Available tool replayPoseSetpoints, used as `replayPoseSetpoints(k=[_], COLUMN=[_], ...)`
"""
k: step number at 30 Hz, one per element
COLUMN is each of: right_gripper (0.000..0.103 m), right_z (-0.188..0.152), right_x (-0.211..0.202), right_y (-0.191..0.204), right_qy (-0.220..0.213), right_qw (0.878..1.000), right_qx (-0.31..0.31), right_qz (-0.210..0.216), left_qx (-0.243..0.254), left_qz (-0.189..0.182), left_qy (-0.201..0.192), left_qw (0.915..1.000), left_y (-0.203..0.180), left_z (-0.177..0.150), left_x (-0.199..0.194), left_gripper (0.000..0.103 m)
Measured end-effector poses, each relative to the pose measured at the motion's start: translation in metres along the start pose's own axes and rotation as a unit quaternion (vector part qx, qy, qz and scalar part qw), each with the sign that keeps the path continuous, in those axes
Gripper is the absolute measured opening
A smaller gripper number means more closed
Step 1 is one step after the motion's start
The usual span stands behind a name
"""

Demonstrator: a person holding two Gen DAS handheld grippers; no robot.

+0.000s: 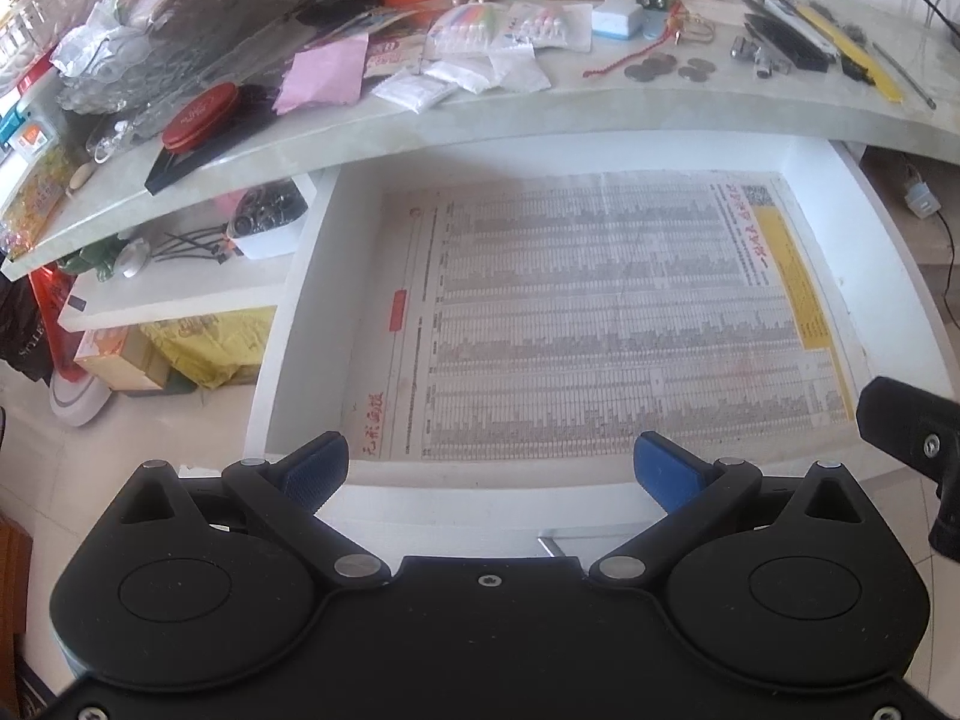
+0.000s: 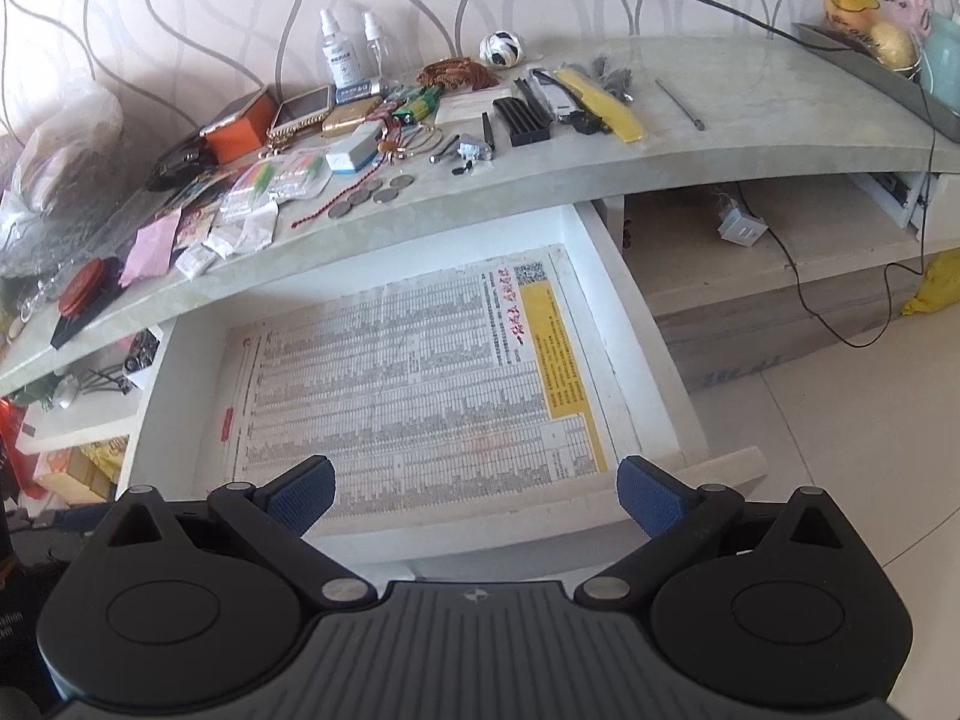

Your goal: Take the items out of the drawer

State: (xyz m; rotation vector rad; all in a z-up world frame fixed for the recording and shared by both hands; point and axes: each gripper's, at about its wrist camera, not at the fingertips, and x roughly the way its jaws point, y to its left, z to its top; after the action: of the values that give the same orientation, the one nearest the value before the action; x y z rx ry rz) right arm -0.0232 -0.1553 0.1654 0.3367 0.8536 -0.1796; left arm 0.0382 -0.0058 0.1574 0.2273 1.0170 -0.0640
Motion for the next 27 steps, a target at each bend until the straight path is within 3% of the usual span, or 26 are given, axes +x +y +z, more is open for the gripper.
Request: replayPoseSetpoints(k=[17, 27], right_gripper=[0.103, 0.101], right_z=[-0.028, -0.038], right_x=[0.019, 0.034], right_y=[-0.005, -0.007], right_qy=[0.04, 0.047], right_qw=[0.998, 0.997], right_qx=[-0.04, -0.06], right_qz=[0.001, -0.003], left_qx=[-0.01, -0.024], left_qz=[-0.02, -0.032], left_qy=[0.041, 0.022], left_qw=[0.9989, 0.999], left_y=[0.021, 0.025], left_z=[-0.041, -0.039], left_x=[0.012, 0.026], left_gripper=[0.103, 0.103])
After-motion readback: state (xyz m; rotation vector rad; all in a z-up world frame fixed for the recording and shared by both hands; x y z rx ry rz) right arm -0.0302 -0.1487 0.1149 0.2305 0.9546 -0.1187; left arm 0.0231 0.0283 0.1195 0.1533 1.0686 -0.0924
